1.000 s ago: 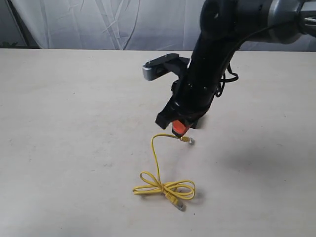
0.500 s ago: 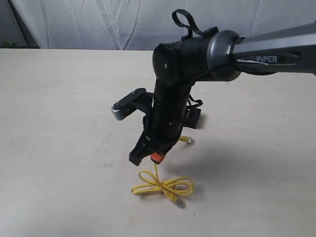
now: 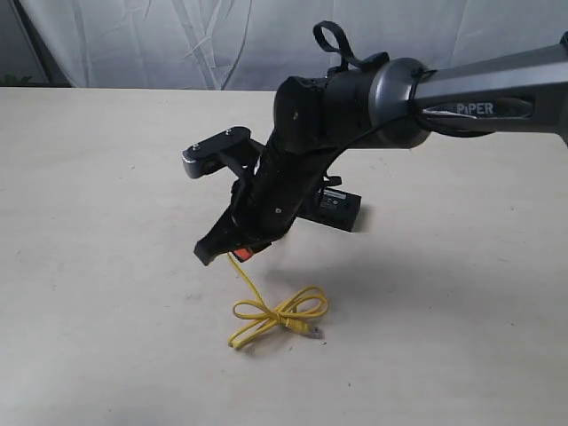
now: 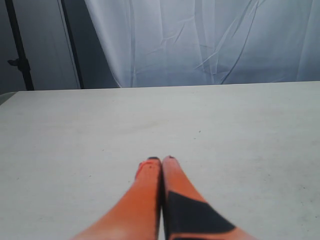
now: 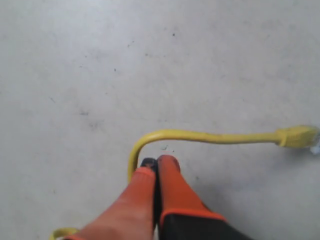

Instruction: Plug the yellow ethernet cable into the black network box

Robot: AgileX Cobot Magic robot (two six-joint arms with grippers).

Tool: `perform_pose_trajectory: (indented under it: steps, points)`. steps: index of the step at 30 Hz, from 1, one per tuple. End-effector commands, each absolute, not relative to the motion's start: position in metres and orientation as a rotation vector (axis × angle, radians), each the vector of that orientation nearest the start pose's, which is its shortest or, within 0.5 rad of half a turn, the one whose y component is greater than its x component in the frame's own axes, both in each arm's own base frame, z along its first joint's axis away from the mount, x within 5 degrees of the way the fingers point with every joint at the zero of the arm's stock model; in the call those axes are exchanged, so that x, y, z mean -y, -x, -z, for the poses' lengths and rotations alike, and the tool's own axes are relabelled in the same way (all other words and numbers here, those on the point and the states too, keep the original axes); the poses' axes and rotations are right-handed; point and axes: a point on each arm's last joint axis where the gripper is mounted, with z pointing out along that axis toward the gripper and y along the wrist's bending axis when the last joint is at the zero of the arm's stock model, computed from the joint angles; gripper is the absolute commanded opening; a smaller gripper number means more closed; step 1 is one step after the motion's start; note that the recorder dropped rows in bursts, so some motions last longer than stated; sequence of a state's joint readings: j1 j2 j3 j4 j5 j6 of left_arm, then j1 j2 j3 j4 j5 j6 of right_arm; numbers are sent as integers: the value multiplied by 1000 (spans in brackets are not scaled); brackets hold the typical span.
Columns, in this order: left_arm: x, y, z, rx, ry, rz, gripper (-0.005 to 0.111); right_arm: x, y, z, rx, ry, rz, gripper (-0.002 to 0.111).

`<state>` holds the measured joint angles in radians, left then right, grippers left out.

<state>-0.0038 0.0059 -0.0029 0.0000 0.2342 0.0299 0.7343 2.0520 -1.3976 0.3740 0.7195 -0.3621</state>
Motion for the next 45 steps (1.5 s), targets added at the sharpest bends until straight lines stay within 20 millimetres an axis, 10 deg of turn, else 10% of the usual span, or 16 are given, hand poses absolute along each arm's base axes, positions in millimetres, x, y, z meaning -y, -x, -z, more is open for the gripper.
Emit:
perform_pose_trajectory:
  steps: [1, 14, 20, 45]
  points:
    - [0, -56, -192, -1715, -21, -13, 0, -284, -295, -159, -2670, 1226, -420, 0]
    - [0, -56, -192, -1715, -21, -13, 0, -207, -336, -217, -2685, 909, -407, 0]
    - [0, -56, -193, -1707, -25, -18, 0, -176, -357, -211, -2702, 777, -379, 0]
    - [0, -56, -193, -1709, -25, -18, 0, -208, -393, -140, -2470, 722, -568, 0]
